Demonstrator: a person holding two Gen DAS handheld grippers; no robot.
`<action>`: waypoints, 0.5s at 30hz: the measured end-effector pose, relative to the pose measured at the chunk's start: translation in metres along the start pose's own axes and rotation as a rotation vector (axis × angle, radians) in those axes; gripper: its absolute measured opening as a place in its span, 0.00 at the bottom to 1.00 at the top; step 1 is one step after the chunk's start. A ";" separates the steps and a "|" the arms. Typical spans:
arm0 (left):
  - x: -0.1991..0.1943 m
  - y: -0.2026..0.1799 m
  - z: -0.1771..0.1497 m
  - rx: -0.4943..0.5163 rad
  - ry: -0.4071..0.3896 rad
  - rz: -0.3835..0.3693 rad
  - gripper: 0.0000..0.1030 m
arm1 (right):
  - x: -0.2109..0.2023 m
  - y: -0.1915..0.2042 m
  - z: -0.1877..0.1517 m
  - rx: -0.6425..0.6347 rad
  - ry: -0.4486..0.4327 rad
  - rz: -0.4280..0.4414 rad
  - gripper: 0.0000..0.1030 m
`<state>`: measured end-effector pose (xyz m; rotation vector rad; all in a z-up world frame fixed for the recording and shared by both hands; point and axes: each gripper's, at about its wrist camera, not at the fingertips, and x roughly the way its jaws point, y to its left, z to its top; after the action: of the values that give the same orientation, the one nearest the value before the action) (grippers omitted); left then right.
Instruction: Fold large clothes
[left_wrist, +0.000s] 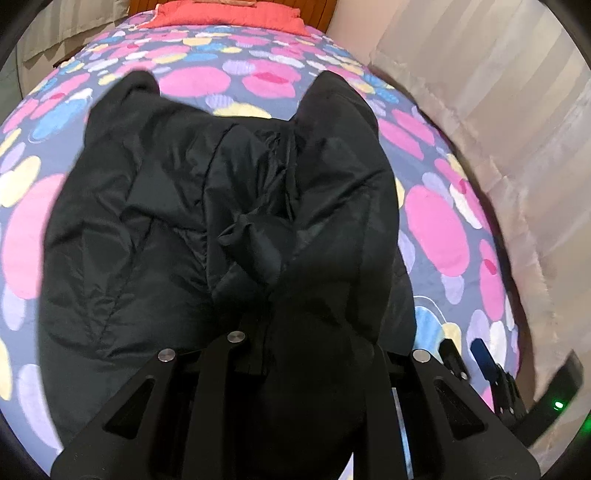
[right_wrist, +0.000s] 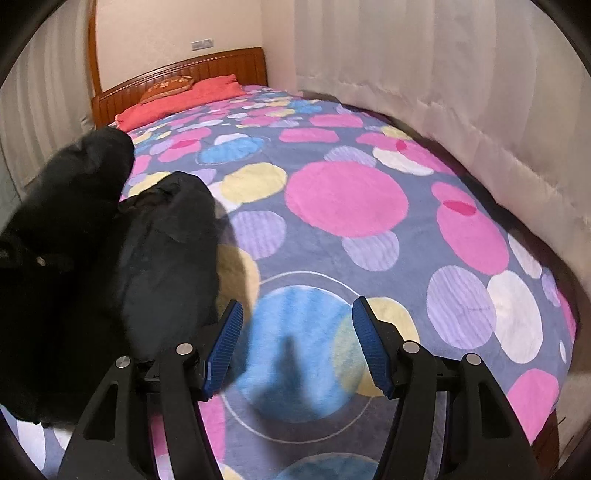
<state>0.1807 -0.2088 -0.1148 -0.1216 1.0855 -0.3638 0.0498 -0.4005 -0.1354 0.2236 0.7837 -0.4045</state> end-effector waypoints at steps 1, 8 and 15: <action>0.007 -0.003 -0.002 -0.001 -0.005 0.006 0.16 | 0.001 -0.001 -0.001 0.006 0.003 0.001 0.60; 0.022 -0.012 -0.005 0.008 -0.028 0.030 0.16 | 0.011 -0.010 -0.007 0.043 0.039 0.011 0.60; -0.004 -0.027 -0.006 0.036 -0.076 -0.010 0.41 | 0.007 -0.011 -0.008 0.036 0.032 0.002 0.59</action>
<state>0.1674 -0.2320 -0.1068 -0.1076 1.0026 -0.3844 0.0448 -0.4092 -0.1465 0.2648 0.8075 -0.4140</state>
